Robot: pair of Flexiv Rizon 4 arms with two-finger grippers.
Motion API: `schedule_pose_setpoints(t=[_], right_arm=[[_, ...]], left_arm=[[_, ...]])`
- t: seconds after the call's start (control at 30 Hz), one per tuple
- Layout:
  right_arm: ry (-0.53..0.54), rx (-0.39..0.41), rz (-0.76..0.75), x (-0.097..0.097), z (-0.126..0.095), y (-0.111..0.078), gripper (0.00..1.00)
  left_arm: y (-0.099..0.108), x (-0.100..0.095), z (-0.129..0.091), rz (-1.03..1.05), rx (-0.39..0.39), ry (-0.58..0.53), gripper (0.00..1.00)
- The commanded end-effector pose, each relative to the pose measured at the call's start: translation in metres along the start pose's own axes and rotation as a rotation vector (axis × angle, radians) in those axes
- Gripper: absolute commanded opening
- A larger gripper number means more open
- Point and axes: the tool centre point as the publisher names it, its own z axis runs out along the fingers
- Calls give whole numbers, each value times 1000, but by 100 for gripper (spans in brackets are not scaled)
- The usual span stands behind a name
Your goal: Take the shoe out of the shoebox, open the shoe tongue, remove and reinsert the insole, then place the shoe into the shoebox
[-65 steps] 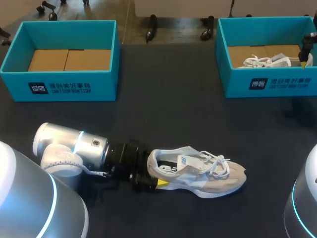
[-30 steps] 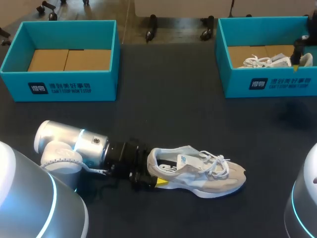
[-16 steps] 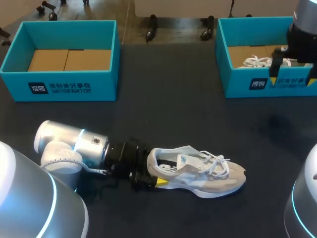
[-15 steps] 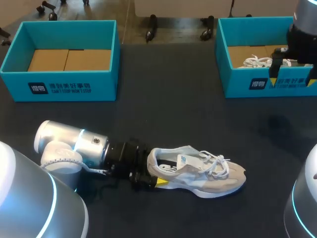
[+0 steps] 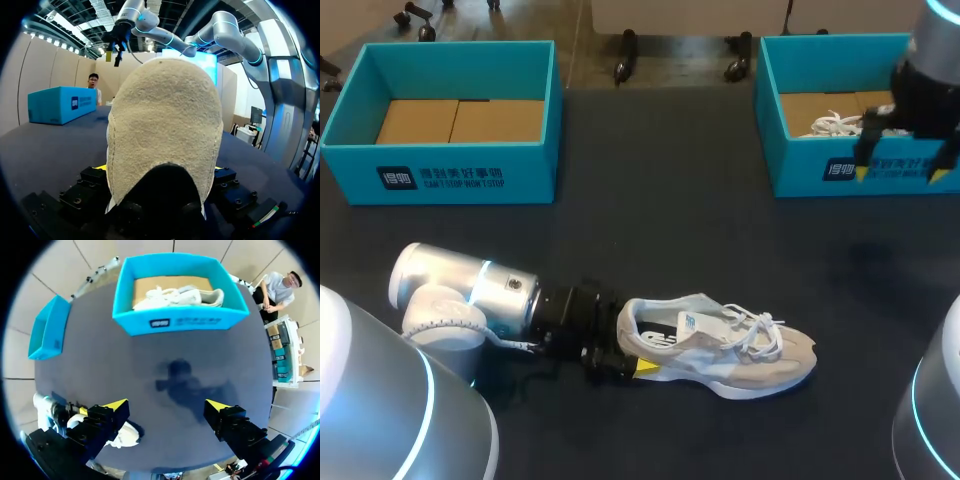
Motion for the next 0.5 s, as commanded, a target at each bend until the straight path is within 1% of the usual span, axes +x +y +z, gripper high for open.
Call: schedule_pose_setpoints(t=[0.03, 0.07, 0.13, 0.3, 0.43, 0.47, 0.5], right_arm=[[-39, 25, 0, 38, 7, -13, 100], [-35, 14, -14, 45, 5, -19, 100], [-48, 20, -17, 61, 4, -31, 100], [-37, 12, -22, 98, 6, -63, 100], [-22, 10, -30, 128, 12, -91, 100], [-17, 9, -53, 135, 15, -98, 100], [14, 1, -84, 141, 19, -105, 100]], left_arm=[[2, -3, -1, 0, -1, 2, 0], [2, -3, -1, 0, -1, 2, 0], [2, -3, -1, 0, -1, 2, 0], [2, -3, -1, 0, -1, 2, 0], [2, -3, -1, 0, -1, 2, 0], [2, -3, -1, 0, -1, 2, 0], [2, -3, -1, 0, -1, 2, 0]])
